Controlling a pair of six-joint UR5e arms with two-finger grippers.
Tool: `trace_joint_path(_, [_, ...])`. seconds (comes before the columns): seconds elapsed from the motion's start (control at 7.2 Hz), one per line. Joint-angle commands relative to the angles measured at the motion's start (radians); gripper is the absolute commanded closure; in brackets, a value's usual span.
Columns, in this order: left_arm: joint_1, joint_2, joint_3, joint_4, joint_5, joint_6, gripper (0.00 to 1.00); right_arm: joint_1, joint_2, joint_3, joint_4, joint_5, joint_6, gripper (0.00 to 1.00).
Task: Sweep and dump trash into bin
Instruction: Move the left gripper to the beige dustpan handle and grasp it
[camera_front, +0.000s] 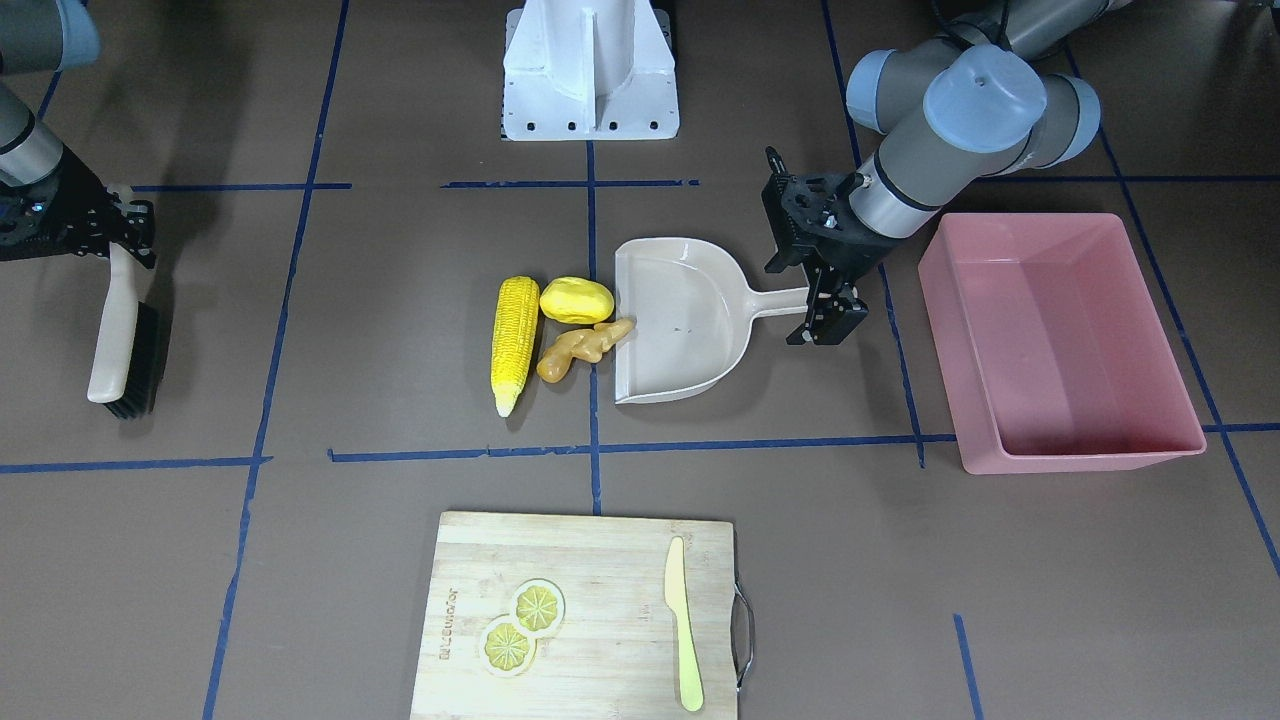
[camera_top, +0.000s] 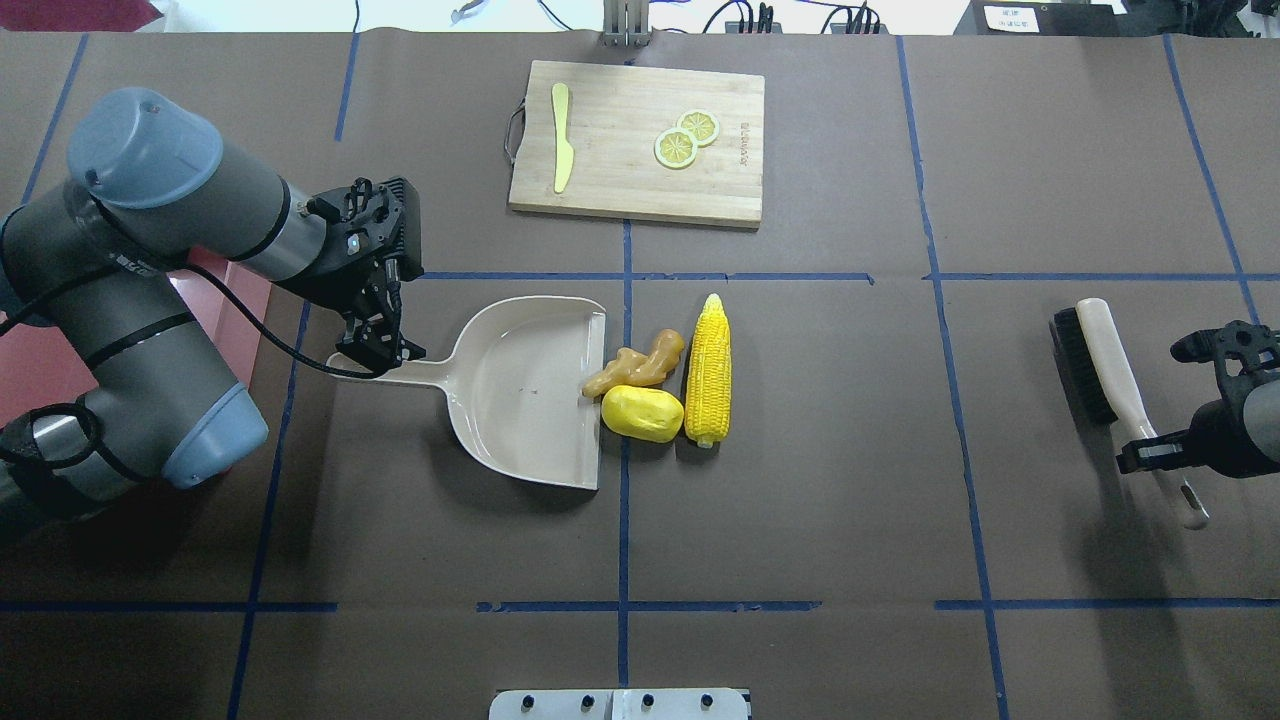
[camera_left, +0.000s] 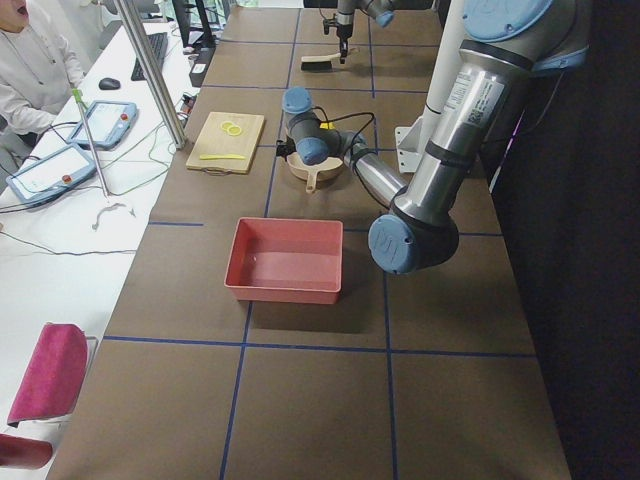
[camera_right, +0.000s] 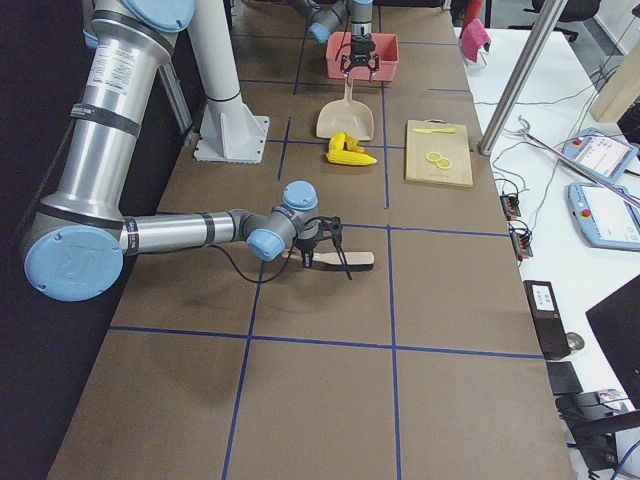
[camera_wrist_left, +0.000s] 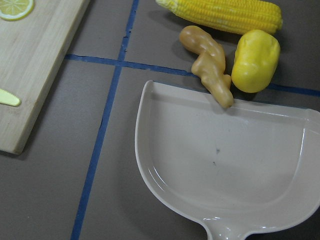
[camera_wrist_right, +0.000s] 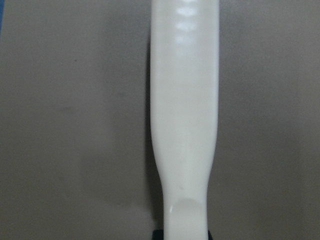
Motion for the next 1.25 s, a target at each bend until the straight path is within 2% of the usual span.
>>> trace_joint_path(0.0, [0.036,0.049,0.022,-0.070,0.003,0.009,0.00,0.000,-0.001,0.000,-0.001,0.001,0.000,1.00])
trace_joint_path(1.11, [0.122,0.040,0.091,-0.081,0.007,0.009,0.01,0.000,-0.001,-0.003,0.001,0.000,0.000,1.00])
